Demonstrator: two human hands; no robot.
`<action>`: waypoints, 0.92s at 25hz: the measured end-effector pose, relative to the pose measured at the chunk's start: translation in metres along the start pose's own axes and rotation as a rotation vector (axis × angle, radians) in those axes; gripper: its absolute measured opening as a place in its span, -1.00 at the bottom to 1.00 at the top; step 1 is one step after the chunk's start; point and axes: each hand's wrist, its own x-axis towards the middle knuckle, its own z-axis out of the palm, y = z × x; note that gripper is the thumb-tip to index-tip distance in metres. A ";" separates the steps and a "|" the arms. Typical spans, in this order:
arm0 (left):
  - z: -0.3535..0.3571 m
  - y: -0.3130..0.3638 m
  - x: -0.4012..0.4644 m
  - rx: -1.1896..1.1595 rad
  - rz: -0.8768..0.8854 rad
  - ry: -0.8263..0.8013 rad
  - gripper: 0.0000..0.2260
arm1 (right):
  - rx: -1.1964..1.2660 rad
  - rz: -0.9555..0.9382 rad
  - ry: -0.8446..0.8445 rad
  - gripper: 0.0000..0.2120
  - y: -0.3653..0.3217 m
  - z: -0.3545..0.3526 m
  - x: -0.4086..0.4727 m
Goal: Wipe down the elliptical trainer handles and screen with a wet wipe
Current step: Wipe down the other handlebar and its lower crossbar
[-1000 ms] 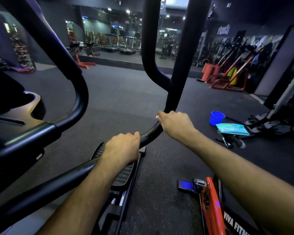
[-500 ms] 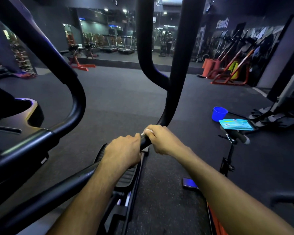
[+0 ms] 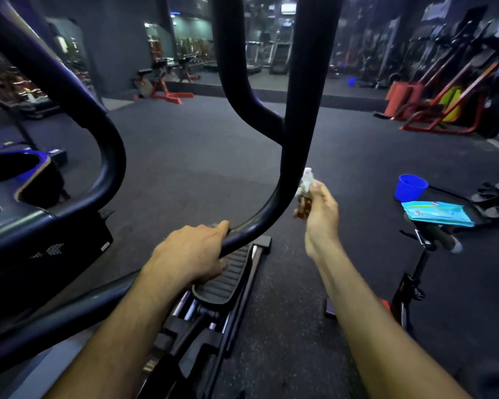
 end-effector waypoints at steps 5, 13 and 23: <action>0.000 0.001 0.003 0.023 -0.040 -0.048 -0.62 | 0.265 0.209 -0.305 -0.63 -0.019 0.017 0.016; 0.000 0.003 0.008 -0.021 -0.101 -0.122 -0.55 | 0.374 0.277 -0.585 -0.40 -0.023 0.011 0.031; 0.003 0.002 0.012 -0.037 -0.138 -0.120 -0.58 | 0.319 0.241 -0.663 -0.24 -0.016 0.005 0.035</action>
